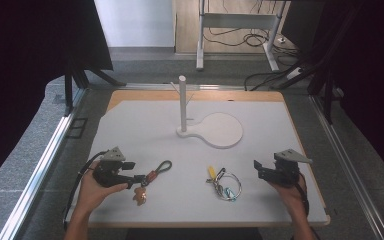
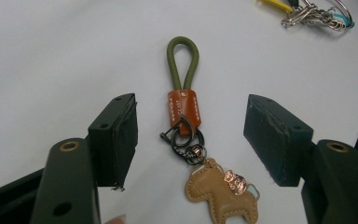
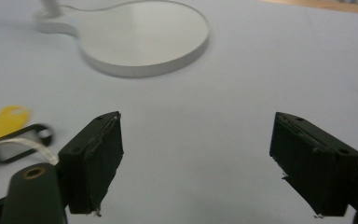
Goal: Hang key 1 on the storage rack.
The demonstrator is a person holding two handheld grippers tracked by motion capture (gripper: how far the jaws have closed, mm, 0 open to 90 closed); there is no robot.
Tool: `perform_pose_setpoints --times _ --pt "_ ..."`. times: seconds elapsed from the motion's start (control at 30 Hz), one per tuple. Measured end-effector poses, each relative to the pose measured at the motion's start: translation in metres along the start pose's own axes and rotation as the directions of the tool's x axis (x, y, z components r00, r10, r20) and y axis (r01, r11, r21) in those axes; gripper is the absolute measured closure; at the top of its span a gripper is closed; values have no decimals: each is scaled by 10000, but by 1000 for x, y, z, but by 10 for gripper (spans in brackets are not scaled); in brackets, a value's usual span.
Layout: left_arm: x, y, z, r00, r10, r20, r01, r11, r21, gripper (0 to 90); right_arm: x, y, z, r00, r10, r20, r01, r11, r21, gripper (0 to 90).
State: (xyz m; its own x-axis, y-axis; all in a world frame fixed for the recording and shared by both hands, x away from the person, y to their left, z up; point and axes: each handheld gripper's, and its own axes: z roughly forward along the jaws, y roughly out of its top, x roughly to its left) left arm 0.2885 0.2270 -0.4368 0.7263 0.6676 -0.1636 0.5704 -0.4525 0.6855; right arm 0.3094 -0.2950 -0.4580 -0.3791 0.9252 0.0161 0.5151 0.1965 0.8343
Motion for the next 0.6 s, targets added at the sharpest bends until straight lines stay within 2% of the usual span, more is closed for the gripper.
perform_pose_setpoints --times 0.03,0.07,0.1,0.13,0.17,0.27,0.43,0.6 --pt "0 0 0 10000 0 0 0 10000 0 357 0 0 0 10000 0 0 0 10000 0 181" --pt "0 0 -1 10000 -22 -34 22 10000 -18 357 -5 -3 -8 9991 17 -434 -25 9998 -194 202" --pt "0 0 -1 10000 -33 -69 33 10000 -15 357 -5 -3 -8 9991 17 -434 -25 9998 -194 202" --pt "1 0 -2 9999 -54 -100 54 10000 -59 357 -7 -5 -13 9979 -58 -641 41 9996 -274 215" --pt "1 0 -2 9999 -54 -100 54 10000 -59 357 -7 -5 -13 9979 -58 -641 41 9996 -274 215" --pt "1 0 -1 9998 -68 -195 67 10000 -54 357 -11 -5 -16 9939 -70 -1099 52 9999 -163 243" --pt "2 0 -1 9997 -78 -212 78 10000 12 355 -12 -5 -15 9933 20 -1157 -22 10000 -13 250" --pt "1 -1 -10 9993 -270 -251 264 9993 -251 355 -16 -6 -18 9939 109 -1100 -110 9999 -5 258"
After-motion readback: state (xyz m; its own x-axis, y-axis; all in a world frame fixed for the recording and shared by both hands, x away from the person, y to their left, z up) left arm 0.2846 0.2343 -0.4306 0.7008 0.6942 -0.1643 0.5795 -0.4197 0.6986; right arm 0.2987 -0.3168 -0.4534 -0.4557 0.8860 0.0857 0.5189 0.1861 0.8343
